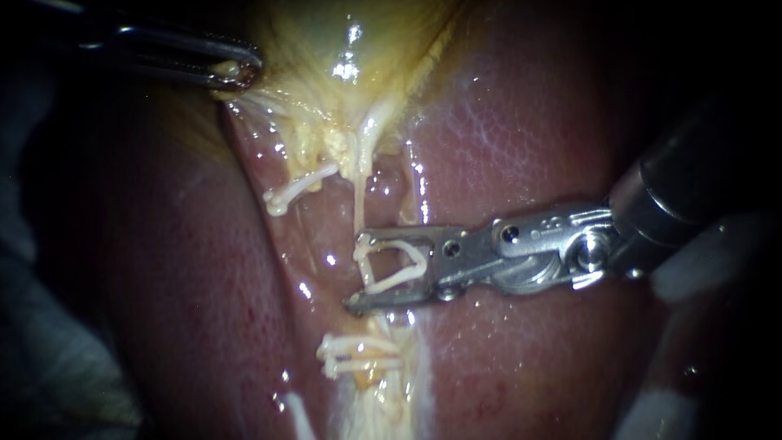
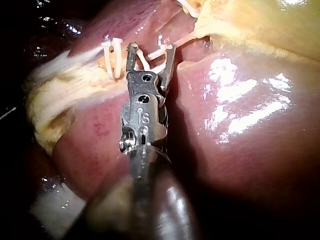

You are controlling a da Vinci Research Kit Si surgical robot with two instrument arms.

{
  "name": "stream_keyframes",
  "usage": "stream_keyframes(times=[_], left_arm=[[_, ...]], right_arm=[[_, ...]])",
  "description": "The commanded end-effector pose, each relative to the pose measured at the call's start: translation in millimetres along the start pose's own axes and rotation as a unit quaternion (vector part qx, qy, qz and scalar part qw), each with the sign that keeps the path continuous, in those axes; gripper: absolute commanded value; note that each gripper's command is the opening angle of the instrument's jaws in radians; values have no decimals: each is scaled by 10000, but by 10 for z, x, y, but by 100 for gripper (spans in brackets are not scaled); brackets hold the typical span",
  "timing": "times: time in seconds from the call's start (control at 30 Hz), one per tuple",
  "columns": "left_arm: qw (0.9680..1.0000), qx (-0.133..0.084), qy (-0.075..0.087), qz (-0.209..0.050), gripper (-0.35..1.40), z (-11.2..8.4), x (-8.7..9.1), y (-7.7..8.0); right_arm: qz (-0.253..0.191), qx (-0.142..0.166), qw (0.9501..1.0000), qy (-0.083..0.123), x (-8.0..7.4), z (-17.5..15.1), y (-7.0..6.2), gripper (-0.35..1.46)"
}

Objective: Clipping first clip right tube

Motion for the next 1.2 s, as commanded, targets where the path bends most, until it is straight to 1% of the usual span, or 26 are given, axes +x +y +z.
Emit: stream_keyframes(times=[0.03,0.13,0.3,0.43,0.5,0.6,0.7,0.77,0.87,1.03,1.2], left_arm=[[10000,0,0,0,-35,0,0,0],[10000,0,1,0,-35,0,1,0],[10000,2,2,-1,-35,1,0,0],[10000,2,1,0,-35,1,0,0],[10000,1,1,0,-35,1,0,0],[10000,1,1,1,-35,1,0,0],[10000,1,1,0,-35,1,0,0],[10000,1,1,0,-35,1,0,0],[10000,1,1,1,-35,1,0,0],[10000,0,1,1,-35,0,0,0],[10000,0,1,1,-35,0,0,0]], right_arm=[[0,7,10000,7,0,0,-1,44],[30,67,10000,47,2,-2,-4,44],[128,212,9994,231,12,-11,-13,45],[333,294,9987,266,19,-22,-19,46],[458,365,9979,266,18,-28,-21,46],[625,455,9964,347,13,-36,-22,46],[730,538,9951,402,9,-42,-21,46],[832,668,9934,430,6,-44,-19,46],[869,864,9916,409,1,-43,-15,46],[932,848,9913,388,-10,-36,-6,46],[933,817,9915,401,-22,-32,6,46]])
